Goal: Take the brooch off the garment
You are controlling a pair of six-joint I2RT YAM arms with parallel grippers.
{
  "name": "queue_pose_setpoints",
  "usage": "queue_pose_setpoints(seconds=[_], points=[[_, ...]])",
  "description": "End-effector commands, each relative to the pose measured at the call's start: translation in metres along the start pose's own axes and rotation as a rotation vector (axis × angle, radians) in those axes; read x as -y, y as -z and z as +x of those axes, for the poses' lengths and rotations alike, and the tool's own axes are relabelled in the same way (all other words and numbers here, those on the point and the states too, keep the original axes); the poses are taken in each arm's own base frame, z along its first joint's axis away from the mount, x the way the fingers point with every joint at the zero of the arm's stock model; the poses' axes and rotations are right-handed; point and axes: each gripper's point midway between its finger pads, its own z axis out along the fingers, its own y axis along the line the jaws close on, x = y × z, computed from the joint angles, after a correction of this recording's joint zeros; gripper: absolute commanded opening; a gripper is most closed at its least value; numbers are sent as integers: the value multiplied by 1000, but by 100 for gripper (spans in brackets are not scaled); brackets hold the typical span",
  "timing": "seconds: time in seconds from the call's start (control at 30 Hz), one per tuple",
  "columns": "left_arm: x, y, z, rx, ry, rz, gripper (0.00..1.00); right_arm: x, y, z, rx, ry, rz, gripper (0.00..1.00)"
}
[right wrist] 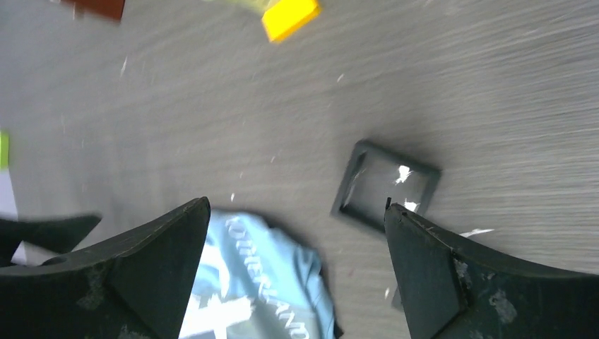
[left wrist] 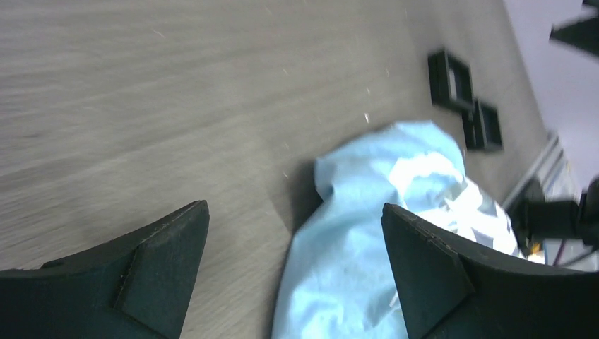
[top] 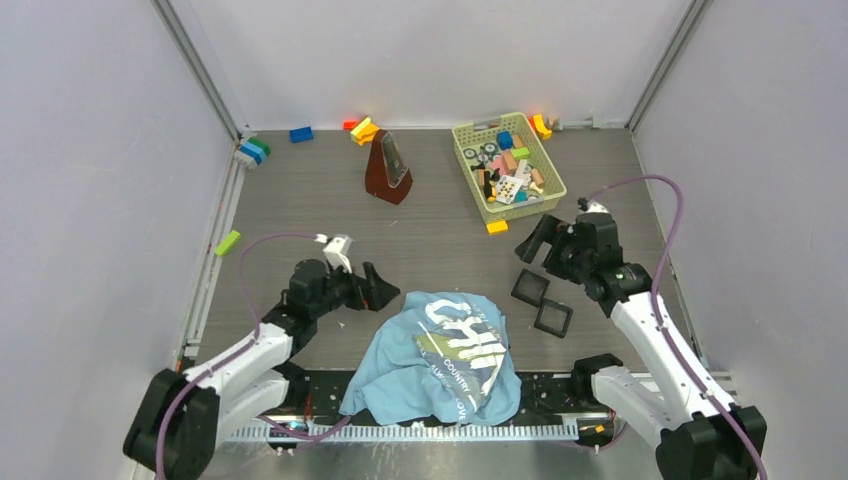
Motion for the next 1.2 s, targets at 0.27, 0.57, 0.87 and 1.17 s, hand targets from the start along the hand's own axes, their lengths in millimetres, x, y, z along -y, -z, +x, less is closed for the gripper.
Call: queue_pose_setpoints(seconds=[0.27, 0.57, 0.87, 1.17], points=[[48, -30, 29, -212, -155, 205, 90, -57, -4, 80, -310, 219, -161, 92], [62, -58, 41, -294, -82, 301, 54, -68, -7, 88, -299, 246, -188, 91], [74, -72, 21, -308, 115, 426, 0, -64, 16, 43, -90, 242, -144, 92], [108, -103, -159, -167, 129, 281, 0, -70, 24, 22, -32, 236, -123, 91]])
